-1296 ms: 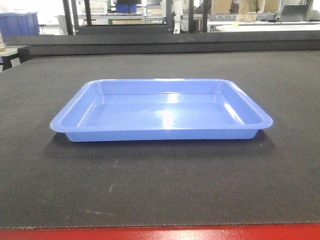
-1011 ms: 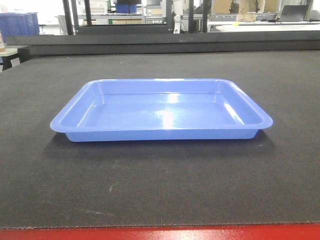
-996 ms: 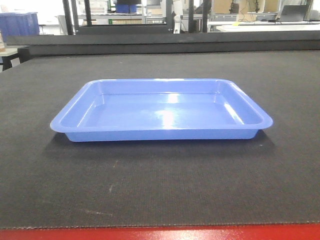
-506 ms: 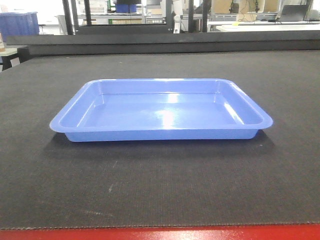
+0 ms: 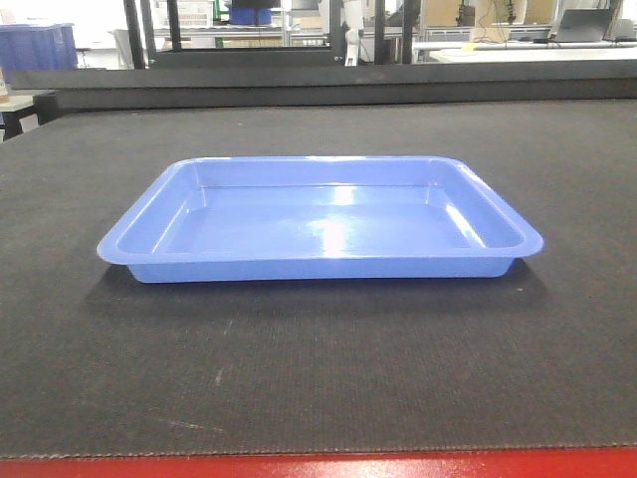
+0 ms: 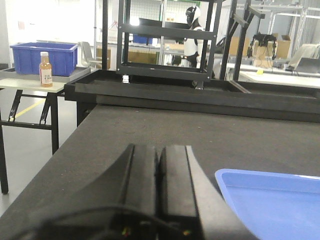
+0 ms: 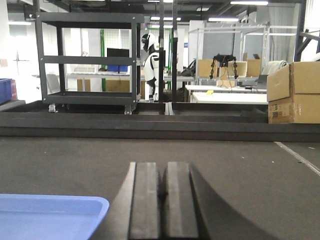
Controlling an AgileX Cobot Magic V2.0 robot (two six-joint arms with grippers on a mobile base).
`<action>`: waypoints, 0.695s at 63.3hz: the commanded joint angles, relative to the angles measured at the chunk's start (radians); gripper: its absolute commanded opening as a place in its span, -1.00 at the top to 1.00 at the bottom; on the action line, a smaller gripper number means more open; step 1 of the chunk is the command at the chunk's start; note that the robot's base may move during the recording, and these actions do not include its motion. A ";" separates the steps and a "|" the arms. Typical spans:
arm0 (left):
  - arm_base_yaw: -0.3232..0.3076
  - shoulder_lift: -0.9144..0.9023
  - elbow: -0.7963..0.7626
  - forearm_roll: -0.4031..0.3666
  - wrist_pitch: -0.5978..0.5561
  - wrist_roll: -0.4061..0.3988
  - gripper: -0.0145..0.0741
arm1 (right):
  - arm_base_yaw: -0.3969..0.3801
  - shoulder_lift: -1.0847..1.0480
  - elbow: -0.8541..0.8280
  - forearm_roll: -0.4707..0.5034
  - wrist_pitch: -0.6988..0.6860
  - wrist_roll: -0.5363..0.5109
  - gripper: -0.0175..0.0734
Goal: Grab blue tray and place on right shelf
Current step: 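Move both grippers above the light blue tray's short edges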
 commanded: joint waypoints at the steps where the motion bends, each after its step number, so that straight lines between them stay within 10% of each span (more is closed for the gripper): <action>1: -0.001 0.097 -0.128 0.000 0.032 -0.002 0.72 | 0.001 0.091 -0.088 0.002 -0.016 -0.006 0.31; 17: -0.013 0.339 -0.225 -0.057 0.094 -0.002 -0.27 | 0.014 0.302 -0.135 -0.007 -0.054 -0.007 -0.76; 44: -0.302 0.775 -0.561 -0.066 0.300 0.065 -0.49 | 0.271 0.796 -0.562 -0.008 0.289 -0.007 -0.70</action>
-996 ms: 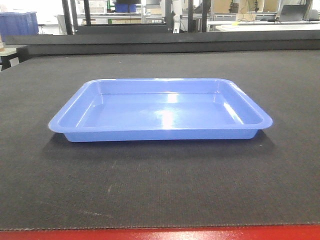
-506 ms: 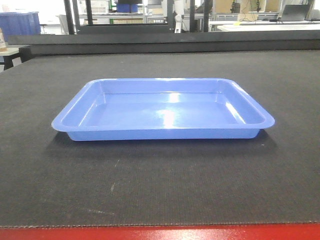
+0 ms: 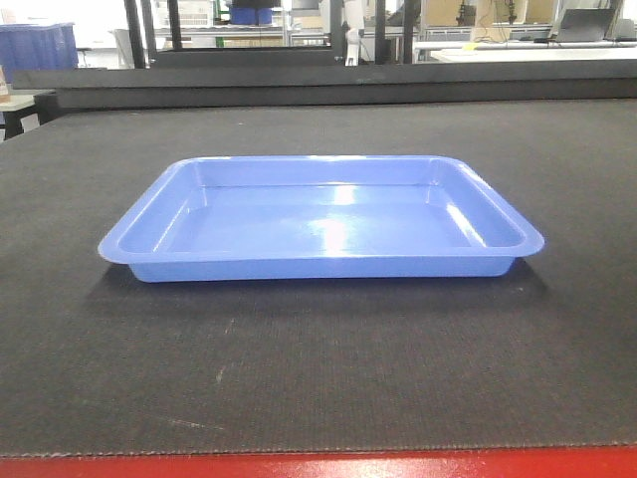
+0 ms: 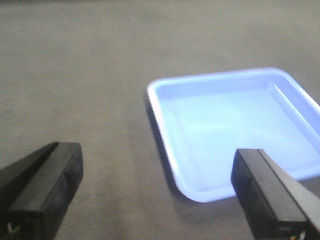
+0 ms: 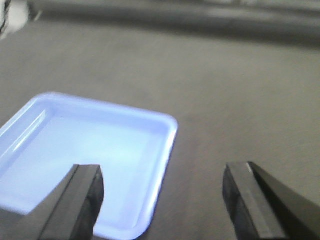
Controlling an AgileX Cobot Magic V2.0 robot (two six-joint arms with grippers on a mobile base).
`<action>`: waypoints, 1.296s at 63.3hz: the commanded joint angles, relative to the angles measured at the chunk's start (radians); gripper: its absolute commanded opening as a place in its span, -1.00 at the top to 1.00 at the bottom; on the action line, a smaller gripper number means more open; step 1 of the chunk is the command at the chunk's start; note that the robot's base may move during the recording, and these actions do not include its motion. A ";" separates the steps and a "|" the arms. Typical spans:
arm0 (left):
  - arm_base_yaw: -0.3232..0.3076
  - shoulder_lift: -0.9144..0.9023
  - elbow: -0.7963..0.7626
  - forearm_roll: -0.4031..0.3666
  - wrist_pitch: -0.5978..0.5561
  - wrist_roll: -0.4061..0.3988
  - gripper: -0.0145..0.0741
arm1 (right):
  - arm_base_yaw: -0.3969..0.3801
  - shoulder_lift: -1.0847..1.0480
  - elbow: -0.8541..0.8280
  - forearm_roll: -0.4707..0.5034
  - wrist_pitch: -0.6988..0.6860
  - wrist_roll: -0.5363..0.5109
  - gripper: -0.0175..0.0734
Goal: Grab blue tray and place on right shelf
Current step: 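Move both grippers above the light blue tray's short edges, then lower both grippers and pinch the tray's opposite rims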
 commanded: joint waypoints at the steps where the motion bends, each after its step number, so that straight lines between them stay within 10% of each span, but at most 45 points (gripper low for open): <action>1: -0.033 0.102 -0.110 -0.011 0.015 0.002 -0.49 | 0.023 0.121 -0.129 -0.006 0.019 -0.007 -0.70; 42: -0.040 0.913 -0.684 0.024 0.330 -0.207 -0.47 | 0.030 0.847 -0.665 -0.140 0.348 0.248 -0.70; 82: -0.038 1.161 -0.830 0.052 0.405 -0.207 -0.47 | 0.031 1.096 -0.702 -0.140 0.322 0.251 -0.70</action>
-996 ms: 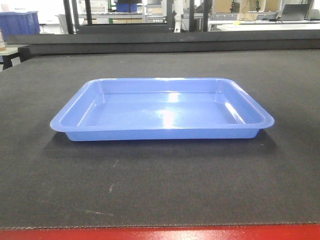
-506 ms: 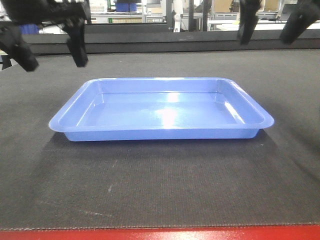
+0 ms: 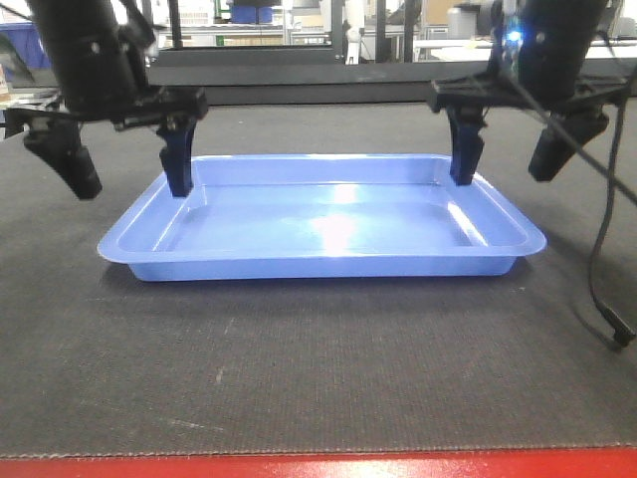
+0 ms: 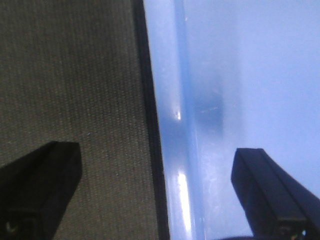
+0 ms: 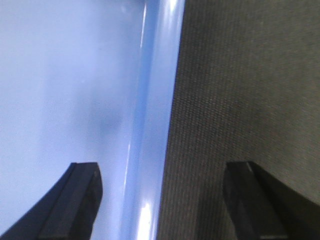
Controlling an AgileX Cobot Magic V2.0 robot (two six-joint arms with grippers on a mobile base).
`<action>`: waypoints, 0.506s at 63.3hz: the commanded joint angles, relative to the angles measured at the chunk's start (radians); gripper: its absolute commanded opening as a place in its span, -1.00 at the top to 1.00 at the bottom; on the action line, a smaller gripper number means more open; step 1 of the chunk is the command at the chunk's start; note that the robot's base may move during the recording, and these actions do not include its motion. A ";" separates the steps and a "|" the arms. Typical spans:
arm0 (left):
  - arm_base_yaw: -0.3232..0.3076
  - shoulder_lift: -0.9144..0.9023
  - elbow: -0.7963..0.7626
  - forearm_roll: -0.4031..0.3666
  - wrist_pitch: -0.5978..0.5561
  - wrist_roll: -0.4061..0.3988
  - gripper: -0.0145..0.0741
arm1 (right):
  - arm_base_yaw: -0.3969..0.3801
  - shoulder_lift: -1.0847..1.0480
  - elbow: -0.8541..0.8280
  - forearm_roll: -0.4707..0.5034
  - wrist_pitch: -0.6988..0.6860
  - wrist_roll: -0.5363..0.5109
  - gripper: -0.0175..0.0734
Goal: Grab blue tray and place on right shelf
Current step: 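Lower both grippers and pinch the tray's opposite rims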
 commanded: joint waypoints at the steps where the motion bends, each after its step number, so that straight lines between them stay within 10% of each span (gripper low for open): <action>1: -0.008 -0.038 -0.038 0.000 -0.009 -0.011 -0.47 | 0.001 -0.033 -0.036 -0.015 -0.045 -0.001 -0.70; 32: -0.008 -0.019 -0.038 -0.004 -0.013 -0.031 -0.47 | 0.037 0.005 -0.036 -0.008 -0.079 -0.001 -0.56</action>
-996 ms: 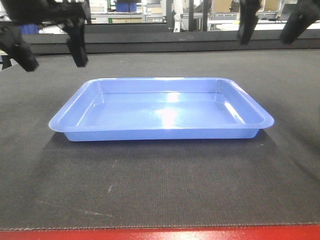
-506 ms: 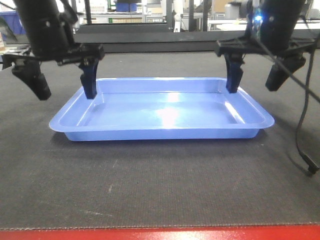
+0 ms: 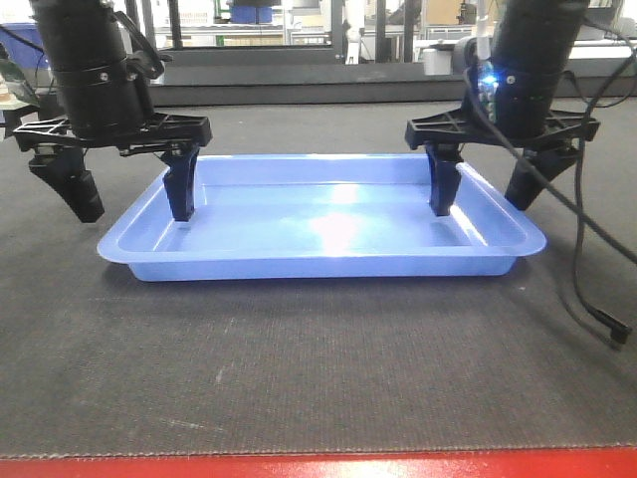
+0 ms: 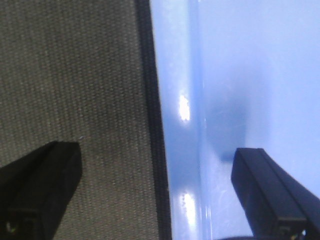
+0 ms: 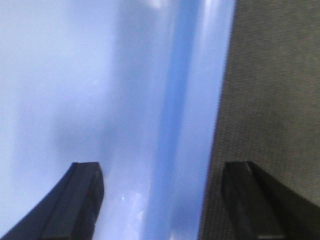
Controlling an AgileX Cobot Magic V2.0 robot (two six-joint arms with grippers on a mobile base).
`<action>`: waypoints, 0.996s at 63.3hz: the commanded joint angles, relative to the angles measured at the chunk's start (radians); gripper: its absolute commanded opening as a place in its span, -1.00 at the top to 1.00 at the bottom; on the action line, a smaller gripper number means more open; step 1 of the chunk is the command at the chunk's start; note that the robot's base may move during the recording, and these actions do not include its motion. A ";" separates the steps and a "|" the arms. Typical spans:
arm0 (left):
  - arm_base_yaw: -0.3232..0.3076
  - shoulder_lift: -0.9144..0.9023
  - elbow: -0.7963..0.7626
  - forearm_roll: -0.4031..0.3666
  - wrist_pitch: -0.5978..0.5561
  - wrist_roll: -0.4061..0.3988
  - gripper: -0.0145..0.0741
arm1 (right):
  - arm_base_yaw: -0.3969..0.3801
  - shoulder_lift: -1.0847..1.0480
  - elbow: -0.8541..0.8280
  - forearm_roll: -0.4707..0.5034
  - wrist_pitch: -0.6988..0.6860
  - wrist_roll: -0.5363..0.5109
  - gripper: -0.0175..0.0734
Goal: Grab blue tray and place on right shelf
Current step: 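Lower both grippers and pinch the tray's opposite rims, then lift the tray with both grippers up off the table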
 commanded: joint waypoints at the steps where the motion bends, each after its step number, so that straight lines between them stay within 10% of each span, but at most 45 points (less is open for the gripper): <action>1: -0.008 -0.055 -0.037 -0.004 -0.015 -0.017 -0.47 | 0.001 -0.056 -0.036 -0.008 -0.038 -0.004 -0.53; 46: -0.008 -0.053 -0.037 -0.061 -0.006 -0.023 -0.46 | 0.001 -0.024 -0.036 -0.008 -0.015 -0.004 -0.24; 63: -0.008 -0.053 -0.037 -0.064 0.002 -0.023 0.07 | 0.001 -0.020 -0.036 -0.008 -0.010 -0.004 0.07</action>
